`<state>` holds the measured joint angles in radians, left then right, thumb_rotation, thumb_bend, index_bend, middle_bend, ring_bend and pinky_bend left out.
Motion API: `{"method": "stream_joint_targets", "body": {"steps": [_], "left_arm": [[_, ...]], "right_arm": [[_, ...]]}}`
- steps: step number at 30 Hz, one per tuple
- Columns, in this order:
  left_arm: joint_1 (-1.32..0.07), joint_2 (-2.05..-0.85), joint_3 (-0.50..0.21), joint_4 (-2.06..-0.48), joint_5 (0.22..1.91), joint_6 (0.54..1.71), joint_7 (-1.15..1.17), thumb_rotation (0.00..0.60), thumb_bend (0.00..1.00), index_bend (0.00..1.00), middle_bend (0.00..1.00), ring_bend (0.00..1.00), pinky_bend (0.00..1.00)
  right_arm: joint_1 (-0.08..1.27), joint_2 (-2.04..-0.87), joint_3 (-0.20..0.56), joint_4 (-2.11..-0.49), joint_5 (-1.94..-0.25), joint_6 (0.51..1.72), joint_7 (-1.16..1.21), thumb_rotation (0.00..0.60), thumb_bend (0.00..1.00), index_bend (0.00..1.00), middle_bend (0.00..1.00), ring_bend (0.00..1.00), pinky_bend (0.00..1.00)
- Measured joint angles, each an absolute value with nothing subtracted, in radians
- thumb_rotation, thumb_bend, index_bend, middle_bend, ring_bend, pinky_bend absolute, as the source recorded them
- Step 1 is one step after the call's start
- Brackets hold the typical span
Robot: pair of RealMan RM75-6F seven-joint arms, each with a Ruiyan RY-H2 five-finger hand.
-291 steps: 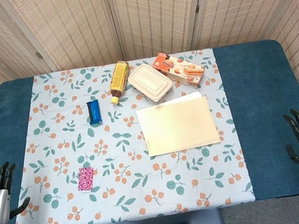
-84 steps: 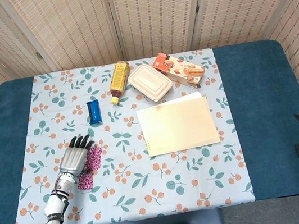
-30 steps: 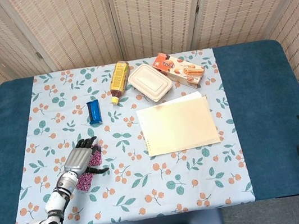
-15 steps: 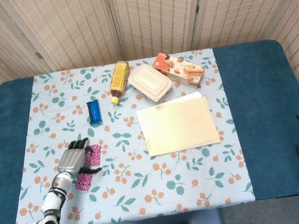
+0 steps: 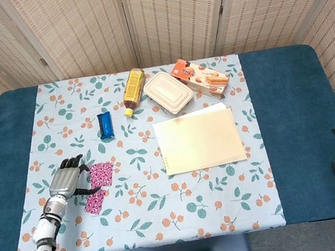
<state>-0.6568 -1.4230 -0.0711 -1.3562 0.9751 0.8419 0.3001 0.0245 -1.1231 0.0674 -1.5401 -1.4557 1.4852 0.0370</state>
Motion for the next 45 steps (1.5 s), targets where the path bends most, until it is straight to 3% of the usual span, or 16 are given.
{"method": "stream_joint_targets", "body": {"steps": [7, 17, 36, 45], "left_arm": [[-0.671, -1.448, -0.068, -1.409, 1.034, 0.854, 0.321, 0.284, 0.16, 0.33, 0.0, 0.0, 0.0], [-0.694, -1.495, -0.061, -1.393, 0.987, 0.844, 0.395, 0.283, 0.16, 0.32, 0.0, 0.0, 0.0], [-0.654, -1.426, -0.05, -1.379, 0.947, 0.852, 0.362, 0.281, 0.16, 0.32, 0.0, 0.0, 0.0], [-0.638, -1.414, -0.037, -1.453, 1.029, 0.885, 0.343, 0.284, 0.16, 0.33, 0.0, 0.0, 0.0]], "right_arm": [[0.022, -1.124, 0.067, -1.534, -1.451, 1.484, 0.044, 0.6, 0.5, 0.0, 0.0, 0.0, 0.0], [0.021, -1.127, 0.067, -1.522, -1.448, 1.48, 0.056, 0.6, 0.5, 0.0, 0.0, 0.0, 0.0], [0.018, -1.125, 0.067, -1.54, -1.459, 1.493, 0.04, 0.6, 0.5, 0.0, 0.0, 0.0, 0.0], [0.014, -1.125, 0.064, -1.538, -1.46, 1.495, 0.044, 0.6, 0.5, 0.0, 0.0, 0.0, 0.0]]}}
